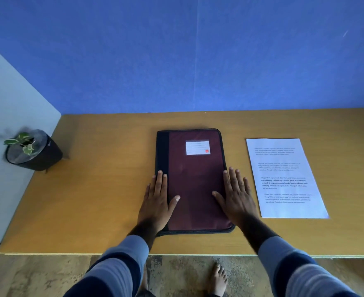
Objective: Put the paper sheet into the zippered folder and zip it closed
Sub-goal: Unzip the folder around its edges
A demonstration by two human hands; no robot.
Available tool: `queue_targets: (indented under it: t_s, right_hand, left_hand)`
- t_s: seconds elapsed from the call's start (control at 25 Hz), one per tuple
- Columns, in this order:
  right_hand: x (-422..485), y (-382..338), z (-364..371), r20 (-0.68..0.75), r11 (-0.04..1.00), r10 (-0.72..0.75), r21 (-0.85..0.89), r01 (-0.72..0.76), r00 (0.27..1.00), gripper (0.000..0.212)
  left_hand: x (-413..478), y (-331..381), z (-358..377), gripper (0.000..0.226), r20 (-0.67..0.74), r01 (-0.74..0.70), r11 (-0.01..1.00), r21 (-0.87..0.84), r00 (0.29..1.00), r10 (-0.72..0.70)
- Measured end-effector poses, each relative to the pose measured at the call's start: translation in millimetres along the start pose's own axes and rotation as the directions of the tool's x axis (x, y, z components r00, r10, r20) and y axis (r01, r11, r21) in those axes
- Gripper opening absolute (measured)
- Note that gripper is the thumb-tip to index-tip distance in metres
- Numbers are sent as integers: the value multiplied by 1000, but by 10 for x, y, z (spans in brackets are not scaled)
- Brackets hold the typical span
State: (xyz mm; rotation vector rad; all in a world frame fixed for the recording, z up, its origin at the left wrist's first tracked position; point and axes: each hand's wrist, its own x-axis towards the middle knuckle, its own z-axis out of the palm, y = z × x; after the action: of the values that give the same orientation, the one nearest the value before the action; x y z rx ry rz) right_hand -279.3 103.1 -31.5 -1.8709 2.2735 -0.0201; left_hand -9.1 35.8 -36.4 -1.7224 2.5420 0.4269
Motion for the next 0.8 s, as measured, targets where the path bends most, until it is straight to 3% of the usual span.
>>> queue_targets:
  t_s: [0.2, 0.64, 0.8]
  right_hand:
    - [-115, 73, 89, 57, 998, -57, -3, 57, 997, 88]
    - [298, -10, 15, 44, 997, 45, -65, -42, 998, 90]
    - [669, -109, -56, 56, 996, 52, -71, -48, 997, 92]
  left_hand:
    - [-2, 3, 37, 85, -26, 11, 1000, -5, 1000, -11]
    - [512, -290, -156, 84, 4, -70, 996, -63, 998, 70]
    - [815, -434, -298, 85, 48, -64, 998, -12, 997, 64]
